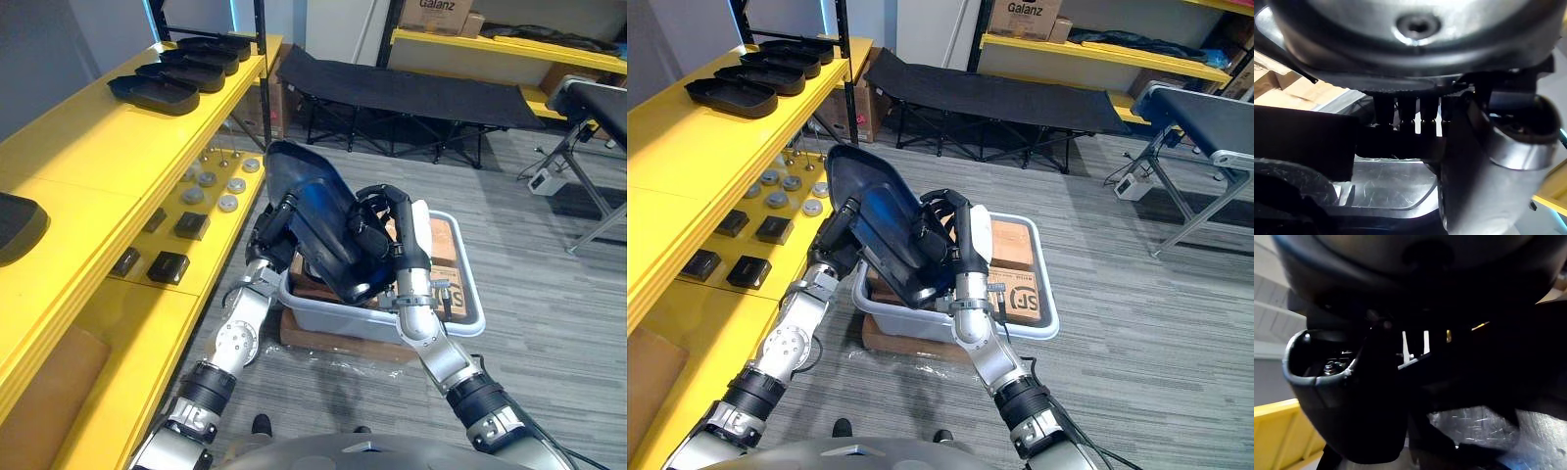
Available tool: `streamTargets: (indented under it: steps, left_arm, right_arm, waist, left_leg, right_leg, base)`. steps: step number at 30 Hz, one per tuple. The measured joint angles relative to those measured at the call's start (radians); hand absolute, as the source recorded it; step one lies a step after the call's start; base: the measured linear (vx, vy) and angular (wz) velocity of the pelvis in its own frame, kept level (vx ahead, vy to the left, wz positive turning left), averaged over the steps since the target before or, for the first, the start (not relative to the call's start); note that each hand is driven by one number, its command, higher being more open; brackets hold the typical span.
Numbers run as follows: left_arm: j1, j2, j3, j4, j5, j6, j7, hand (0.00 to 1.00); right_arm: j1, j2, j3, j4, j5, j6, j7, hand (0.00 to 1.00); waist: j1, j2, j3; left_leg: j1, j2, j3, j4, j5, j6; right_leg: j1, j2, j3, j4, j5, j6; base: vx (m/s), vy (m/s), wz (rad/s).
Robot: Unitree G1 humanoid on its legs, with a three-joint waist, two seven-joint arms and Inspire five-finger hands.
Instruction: Walk over and take three plastic housings, then place them on the shelf
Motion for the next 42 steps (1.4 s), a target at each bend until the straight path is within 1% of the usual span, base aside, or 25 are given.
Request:
streamTargets:
  steps: [2, 4, 7, 9, 10, 12, 13, 15, 16, 19, 22, 24, 27, 29, 30, 31, 33, 34, 35, 36, 37, 38, 40, 42]
  left_arm:
    - [-0.001, 0.015, -0.019, -0.001, 0.019, -0.028, 0.000, 0.00]
    - [-0.003, 0.014, -0.022, -0.006, 0.092, -0.051, 0.003, 0.00]
    - [-0.003, 0.013, -0.024, -0.056, 0.253, -0.070, 0.061, 0.00]
    - [0.005, 0.008, -0.021, -0.125, 0.395, -0.068, 0.138, 0.00]
    - [0.012, 0.006, -0.018, -0.145, 0.416, -0.068, 0.150, 0.00]
    - [0.040, -0.028, 0.003, -0.216, 0.559, -0.069, 0.214, 0.00]
    - [0.051, -0.038, 0.007, -0.235, 0.606, -0.070, 0.234, 0.00]
    - [0.079, -0.067, 0.007, -0.282, 0.789, -0.076, 0.310, 0.00]
    - [0.095, -0.079, 0.008, -0.297, 0.923, -0.078, 0.368, 0.00]
    - [0.127, -0.083, 0.010, -0.299, 1.111, -0.079, 0.457, 0.00]
    - [0.136, -0.091, 0.007, -0.299, 1.170, -0.079, 0.503, 0.00]
    - [0.136, -0.104, 0.004, -0.300, 1.254, -0.081, 0.538, 0.00]
    - [0.136, -0.106, 0.006, -0.321, 1.335, -0.083, 0.581, 0.00]
    - [0.136, -0.106, 0.007, -0.356, 1.353, -0.089, 0.608, 0.00]
    - [0.136, -0.106, 0.008, -0.371, 1.356, -0.096, 0.615, 0.00]
    - [0.136, -0.106, 0.009, -0.375, 1.356, -0.105, 0.615, 0.00]
    - [0.135, -0.106, 0.010, -0.375, 1.355, -0.125, 0.606, 0.00]
    - [0.135, -0.106, 0.010, -0.375, 1.354, -0.127, 0.599, 0.00]
    - [0.135, -0.105, 0.011, -0.375, 1.346, -0.134, 0.581, 0.00]
    - [0.135, -0.104, 0.011, -0.375, 1.345, -0.136, 0.571, 0.00]
    - [0.135, -0.101, 0.011, -0.375, 1.329, -0.147, 0.541, 0.00]
    - [0.135, -0.099, 0.013, -0.375, 1.320, -0.155, 0.530, 0.00]
    - [0.135, -0.087, 0.024, -0.375, 1.282, -0.184, 0.475, 0.00]
    - [0.135, -0.079, 0.034, -0.375, 1.263, -0.199, 0.434, 0.00]
  right_arm:
    - [0.000, -0.006, 0.017, 0.000, 0.002, -0.004, 0.012, 1.00]
    - [0.005, -0.009, 0.026, 0.000, 0.002, 0.001, 0.034, 1.00]
    - [0.006, -0.006, 0.048, 0.000, 0.004, 0.021, 0.064, 1.00]
    - [0.006, 0.004, 0.049, -0.014, 0.042, 0.037, 0.074, 1.00]
    - [0.006, 0.004, 0.049, -0.022, 0.047, 0.038, 0.074, 1.00]
    - [0.008, 0.007, 0.047, -0.082, 0.070, 0.067, 0.088, 1.00]
    - [0.008, 0.009, 0.047, -0.095, 0.069, 0.077, 0.090, 1.00]
    - [0.008, 0.015, 0.038, -0.119, 0.063, 0.111, 0.087, 1.00]
    - [0.008, 0.023, 0.023, -0.119, 0.066, 0.129, 0.073, 1.00]
    - [0.009, 0.046, -0.038, -0.119, 0.071, 0.165, 0.043, 1.00]
    - [0.018, 0.043, -0.047, -0.119, 0.072, 0.171, 0.042, 1.00]
    - [0.037, 0.047, -0.047, -0.119, 0.075, 0.171, 0.047, 1.00]
    - [0.078, 0.045, -0.056, -0.116, 0.134, 0.161, 0.078, 1.00]
    - [0.105, 0.038, -0.063, -0.113, 0.237, 0.140, 0.136, 1.00]
    - [0.116, 0.033, -0.063, -0.112, 0.315, 0.120, 0.183, 1.00]
    - [0.121, 0.032, -0.063, -0.112, 0.352, 0.108, 0.214, 1.00]
    - [0.132, 0.031, -0.064, -0.112, 0.481, 0.069, 0.334, 1.00]
    - [0.132, 0.030, -0.065, -0.112, 0.509, 0.063, 0.370, 1.00]
    - [0.133, 0.028, -0.071, -0.112, 0.566, 0.053, 0.452, 1.00]
    - [0.134, 0.026, -0.074, -0.112, 0.590, 0.048, 0.489, 1.00]
    - [0.140, 0.018, -0.087, -0.112, 0.676, 0.043, 0.606, 1.00]
    - [0.143, 0.011, -0.090, -0.112, 0.703, 0.043, 0.648, 1.00]
    - [0.161, -0.015, -0.105, -0.112, 0.765, 0.043, 0.777, 1.00]
    - [0.171, -0.029, -0.113, -0.112, 0.790, 0.043, 0.840, 1.00]
  waist:
    - [-0.002, 0.002, 0.000]
    - [-0.001, 0.005, 0.002]
    - [0.002, 0.014, 0.007]
    - [0.003, 0.024, 0.010]
    - [0.002, 0.027, 0.012]
    - [0.001, 0.035, 0.016]
    - [0.000, 0.035, 0.016]
    - [0.000, 0.036, 0.016]
    - [-0.001, 0.038, 0.016]
    - [0.000, 0.046, 0.016]
    - [0.000, 0.048, 0.015]
    - [-0.003, 0.053, 0.012]
    - [-0.006, 0.058, 0.008]
    - [-0.012, 0.059, 0.008]
    - [-0.016, 0.059, 0.008]
    - [-0.019, 0.059, 0.008]
    - [-0.024, 0.062, 0.006]
    - [-0.024, 0.062, 0.006]
    - [-0.024, 0.062, 0.005]
    - [-0.024, 0.062, 0.005]
    - [-0.024, 0.062, 0.005]
    - [-0.024, 0.062, 0.005]
    - [-0.024, 0.062, 0.003]
    - [-0.024, 0.063, 0.002]
  left_leg:
    - [0.001, 0.000, 0.002, 0.000, -0.003, -0.002]
    - [0.000, 0.000, 0.002, 0.000, -0.005, -0.002]
    - [0.000, 0.000, 0.001, 0.000, -0.005, -0.002]
    - [0.001, -0.001, -0.002, 0.000, -0.005, -0.002]
    - [0.002, -0.002, -0.001, 0.000, -0.005, -0.002]
    - [0.002, -0.003, -0.001, 0.000, -0.006, -0.003]
    - [0.002, -0.003, -0.001, 0.000, -0.007, -0.004]
    - [0.003, -0.002, -0.002, -0.001, -0.011, -0.009]
    - [0.006, -0.002, -0.002, -0.001, -0.011, -0.009]
    - [0.010, -0.004, -0.001, -0.004, -0.011, -0.009]
    - [0.011, -0.003, 0.001, -0.004, -0.011, -0.009]
    - [0.011, -0.003, 0.004, -0.004, -0.010, -0.008]
    - [0.010, -0.003, 0.006, -0.004, -0.005, -0.001]
    - [0.010, -0.003, 0.006, -0.004, -0.004, 0.000]
    - [0.011, -0.003, 0.007, -0.004, -0.004, 0.000]
    - [0.011, -0.003, 0.008, -0.004, -0.004, 0.000]
    - [0.013, -0.003, 0.013, -0.004, -0.004, 0.000]
    - [0.014, -0.002, 0.016, -0.004, -0.004, 0.000]
    - [0.015, -0.002, 0.019, -0.004, -0.004, -0.001]
    - [0.016, -0.002, 0.019, -0.004, -0.004, -0.001]
    - [0.016, -0.002, 0.020, -0.004, -0.004, -0.001]
    - [0.016, -0.002, 0.020, -0.004, -0.004, -0.001]
    - [0.016, -0.002, 0.020, -0.004, -0.004, -0.001]
    - [0.016, -0.002, 0.021, -0.004, -0.004, 0.000]
  right_leg:
    - [0.000, 0.000, 0.002, 0.000, 0.000, 0.000]
    - [-0.001, 0.000, 0.002, 0.000, 0.000, 0.000]
    - [0.000, 0.000, 0.002, 0.000, 0.000, 0.000]
    - [-0.001, -0.001, -0.001, 0.005, -0.001, -0.001]
    - [-0.001, -0.001, -0.001, 0.005, -0.001, -0.001]
    - [-0.001, -0.002, -0.001, 0.006, -0.002, -0.001]
    - [-0.001, -0.001, -0.001, 0.006, -0.002, -0.001]
    - [-0.002, -0.001, -0.003, 0.011, -0.005, -0.003]
    - [-0.004, -0.002, -0.004, 0.017, -0.007, -0.006]
    - [-0.004, -0.003, -0.005, 0.025, -0.013, -0.007]
    - [-0.008, -0.002, -0.005, 0.030, -0.017, -0.010]
    - [-0.013, -0.002, -0.003, 0.036, -0.020, -0.012]
    - [-0.015, -0.002, -0.002, 0.036, -0.020, -0.012]
    - [-0.015, -0.001, -0.002, 0.036, -0.020, -0.012]
    - [-0.015, -0.001, -0.001, 0.035, -0.019, -0.012]
    - [-0.016, -0.001, -0.001, 0.035, -0.019, -0.011]
    - [-0.016, 0.000, 0.004, 0.035, -0.018, -0.010]
    - [-0.016, 0.001, 0.006, 0.034, -0.018, -0.010]
    - [-0.017, 0.001, 0.010, 0.034, -0.017, -0.009]
    - [-0.016, 0.001, 0.010, 0.034, -0.017, -0.009]
    - [-0.016, 0.001, 0.012, 0.034, -0.017, -0.009]
    - [-0.016, 0.001, 0.012, 0.034, -0.017, -0.008]
    - [-0.016, 0.001, 0.012, 0.034, -0.017, -0.008]
    - [-0.016, 0.001, 0.012, 0.034, -0.016, -0.008]
  base:
    - [-0.01, 0.001, -0.02]
    - [0.00, 0.000, 0.00]
    - [0.00, 0.000, 0.00]
    - [0.00, 0.001, 0.02]
    - [0.00, 0.000, 0.00]
    - [0.00, 0.000, 0.00]
    - [0.00, 0.000, 0.00]
    - [0.00, 0.000, 0.00]
    - [0.00, 0.000, 0.00]
    - [-0.02, 0.000, -0.01]
    - [-0.02, -0.001, -0.02]
    - [-0.02, -0.003, -0.04]
    - [0.00, 0.000, 0.00]
    - [0.00, 0.000, 0.00]
    - [0.00, 0.000, 0.00]
    - [0.00, 0.000, 0.00]
    - [-0.02, -0.002, -0.06]
    - [-0.03, -0.002, -0.10]
    - [-0.02, -0.001, -0.07]
    - [-0.03, -0.001, -0.05]
    - [0.00, 0.000, 0.00]
    - [0.00, 0.000, 0.00]
    - [0.00, 0.000, 0.00]
    - [0.00, 0.000, 0.00]
